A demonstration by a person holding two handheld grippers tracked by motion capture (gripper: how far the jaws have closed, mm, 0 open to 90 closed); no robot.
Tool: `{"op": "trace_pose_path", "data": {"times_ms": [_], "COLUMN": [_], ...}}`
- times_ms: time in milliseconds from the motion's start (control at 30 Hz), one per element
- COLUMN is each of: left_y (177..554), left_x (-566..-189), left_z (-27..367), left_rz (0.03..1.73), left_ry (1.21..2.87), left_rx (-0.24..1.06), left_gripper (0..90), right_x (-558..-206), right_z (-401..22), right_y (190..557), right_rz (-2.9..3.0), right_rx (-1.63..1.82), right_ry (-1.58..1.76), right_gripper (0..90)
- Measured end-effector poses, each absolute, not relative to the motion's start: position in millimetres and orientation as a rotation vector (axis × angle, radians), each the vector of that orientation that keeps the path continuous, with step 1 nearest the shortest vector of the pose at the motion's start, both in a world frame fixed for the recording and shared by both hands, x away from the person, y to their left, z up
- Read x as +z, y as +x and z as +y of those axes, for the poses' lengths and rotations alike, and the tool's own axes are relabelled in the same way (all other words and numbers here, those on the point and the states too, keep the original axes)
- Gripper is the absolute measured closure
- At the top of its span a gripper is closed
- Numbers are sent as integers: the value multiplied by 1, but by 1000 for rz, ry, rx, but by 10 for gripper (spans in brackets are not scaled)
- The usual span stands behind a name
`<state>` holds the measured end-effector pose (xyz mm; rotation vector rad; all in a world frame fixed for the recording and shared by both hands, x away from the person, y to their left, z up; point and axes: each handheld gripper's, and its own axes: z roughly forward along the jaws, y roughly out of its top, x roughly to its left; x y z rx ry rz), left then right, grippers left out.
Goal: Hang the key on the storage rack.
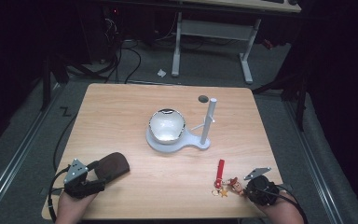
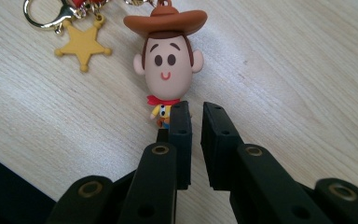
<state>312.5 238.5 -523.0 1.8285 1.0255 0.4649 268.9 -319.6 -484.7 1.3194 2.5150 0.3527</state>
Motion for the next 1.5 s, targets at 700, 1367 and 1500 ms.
{"op": "trace_pose_path", "data": {"times_ms": [700,1367,1500], "left_y": [313,313,314], "left_x": [-523,-523,-523], "left_z": [241,243,244], "left_rz": [1027,1032,1034], "left_ry": [1820,1816,1814], "left_rx": [464,464,463], "left_gripper": [249,249,249], "right_x": [-476,-491,-491], "right_z": [-286,-284,-287], "right_y": [274,288,291], "right_rz": [2535,2533,2531], "right_rx": [354,246,272], "right_ry": [1239,1225,1265], "right_gripper": [621,612,615]}}
